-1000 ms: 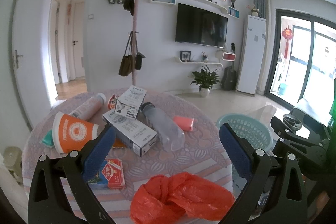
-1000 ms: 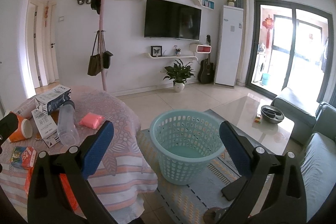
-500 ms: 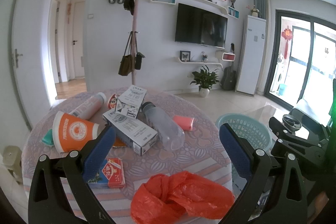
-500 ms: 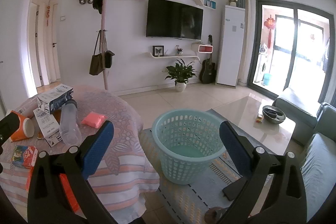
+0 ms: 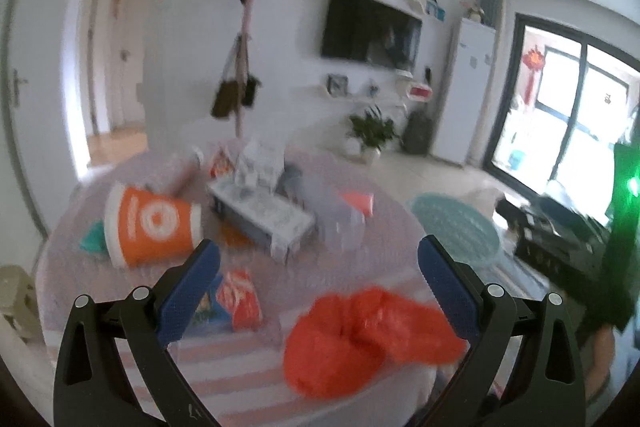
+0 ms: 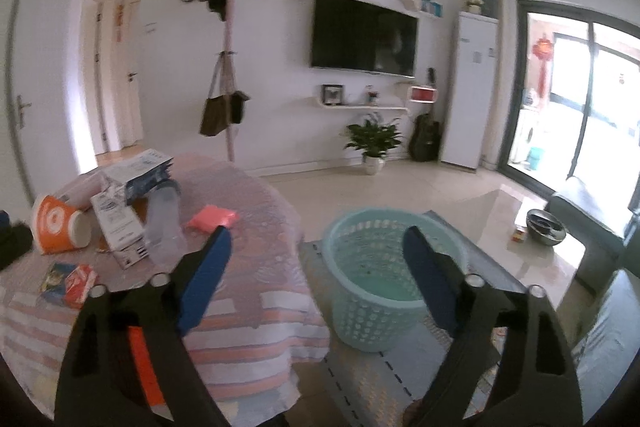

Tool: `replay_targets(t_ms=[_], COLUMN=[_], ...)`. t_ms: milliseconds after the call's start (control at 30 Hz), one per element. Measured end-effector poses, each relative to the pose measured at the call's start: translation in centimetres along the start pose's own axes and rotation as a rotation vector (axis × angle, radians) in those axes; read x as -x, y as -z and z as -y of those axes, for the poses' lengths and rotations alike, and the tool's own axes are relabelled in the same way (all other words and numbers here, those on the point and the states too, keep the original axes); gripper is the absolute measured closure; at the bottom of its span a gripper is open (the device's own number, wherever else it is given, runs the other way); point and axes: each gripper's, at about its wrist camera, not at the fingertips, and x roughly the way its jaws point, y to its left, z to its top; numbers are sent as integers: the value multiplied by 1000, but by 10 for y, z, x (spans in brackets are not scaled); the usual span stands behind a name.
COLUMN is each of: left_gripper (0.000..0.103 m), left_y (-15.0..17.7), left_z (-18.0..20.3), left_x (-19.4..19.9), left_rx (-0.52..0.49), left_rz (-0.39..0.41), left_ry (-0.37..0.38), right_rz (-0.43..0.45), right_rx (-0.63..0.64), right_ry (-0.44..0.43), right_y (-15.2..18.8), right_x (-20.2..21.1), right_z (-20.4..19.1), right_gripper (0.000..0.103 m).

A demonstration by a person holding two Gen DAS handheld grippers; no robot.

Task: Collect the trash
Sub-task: 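Grasp the red plastic bag with the left tool while the right tool grasps the clear bottle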

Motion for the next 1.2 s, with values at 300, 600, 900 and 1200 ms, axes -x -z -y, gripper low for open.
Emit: replay_targets(t_ms=[300, 600, 900, 1200], left_gripper=[7, 13, 52, 63], left_y=[38, 50, 55, 40], left_z=[-4, 7, 13, -4], left_x=[-42, -73, -78, -70], left_rx=[7, 13, -13, 6], left_rz=[-222, -309, -330, -277], left_ry=[92, 110, 150, 111], right_rz=[-29, -83, -187, -318], right_rx=[46, 74, 123, 121], right_ry=[-223, -327, -362, -403], right_y=[-7, -18, -19, -27], right_x=[-17, -51, -104, -154], right_z=[-31, -57, -91, -117], right_gripper=[34, 34, 34, 34])
